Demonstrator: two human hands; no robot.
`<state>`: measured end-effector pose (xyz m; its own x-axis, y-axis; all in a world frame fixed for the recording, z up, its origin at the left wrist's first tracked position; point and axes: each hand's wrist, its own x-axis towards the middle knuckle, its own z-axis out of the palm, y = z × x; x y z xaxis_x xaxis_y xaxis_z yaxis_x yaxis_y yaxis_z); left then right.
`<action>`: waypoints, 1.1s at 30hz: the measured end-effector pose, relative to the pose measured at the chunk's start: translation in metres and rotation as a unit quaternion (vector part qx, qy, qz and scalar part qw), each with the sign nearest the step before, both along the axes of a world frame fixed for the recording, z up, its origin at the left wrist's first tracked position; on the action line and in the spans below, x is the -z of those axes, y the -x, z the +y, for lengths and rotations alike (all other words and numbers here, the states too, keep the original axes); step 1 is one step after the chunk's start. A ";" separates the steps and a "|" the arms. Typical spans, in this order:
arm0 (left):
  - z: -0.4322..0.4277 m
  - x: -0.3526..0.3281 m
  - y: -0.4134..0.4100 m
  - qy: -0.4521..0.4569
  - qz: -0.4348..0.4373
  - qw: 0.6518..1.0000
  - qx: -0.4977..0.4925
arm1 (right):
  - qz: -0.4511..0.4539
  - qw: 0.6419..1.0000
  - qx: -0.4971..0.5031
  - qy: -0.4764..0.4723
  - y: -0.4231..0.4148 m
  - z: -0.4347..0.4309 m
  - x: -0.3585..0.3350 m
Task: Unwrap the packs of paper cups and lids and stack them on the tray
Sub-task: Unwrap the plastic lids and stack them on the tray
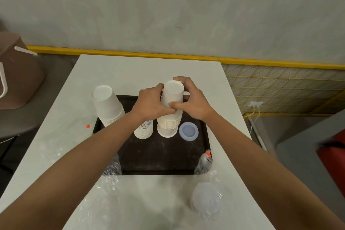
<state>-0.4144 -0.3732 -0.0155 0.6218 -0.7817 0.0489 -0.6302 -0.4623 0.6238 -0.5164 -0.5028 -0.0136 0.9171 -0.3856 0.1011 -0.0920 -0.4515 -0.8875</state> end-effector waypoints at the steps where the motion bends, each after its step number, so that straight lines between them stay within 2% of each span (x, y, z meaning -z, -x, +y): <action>1: 0.000 0.002 -0.001 -0.010 -0.006 1.000 0.000 | 0.001 1.000 -0.004 -0.001 0.000 0.000 0.003; 4: 0.001 0.009 -0.005 -0.050 -0.036 0.998 0.012 | 0.018 1.000 -0.012 -0.003 0.000 0.002 0.012; 7: 0.002 0.014 -0.006 -0.103 -0.103 0.989 0.027 | 0.028 0.999 -0.019 0.001 0.000 0.003 0.022; 12: -0.001 0.018 -0.008 -0.142 -0.158 0.975 0.058 | 0.043 0.999 -0.014 0.010 0.001 0.002 0.031; 18: 0.003 0.013 -0.011 -0.168 -0.126 0.973 0.093 | 0.071 0.997 -0.021 0.012 0.001 0.000 0.041; 22: 0.003 0.006 -0.012 -0.145 -0.083 0.983 0.081 | 0.081 0.997 -0.016 0.000 0.001 0.001 0.047; 26: 0.001 0.005 -0.013 -0.117 -0.094 0.987 0.057 | 0.105 0.994 0.009 0.008 0.000 0.005 0.050; 33: 0.003 0.004 -0.019 -0.124 -0.100 0.986 0.054 | 0.110 0.994 0.021 -0.013 0.003 0.012 0.054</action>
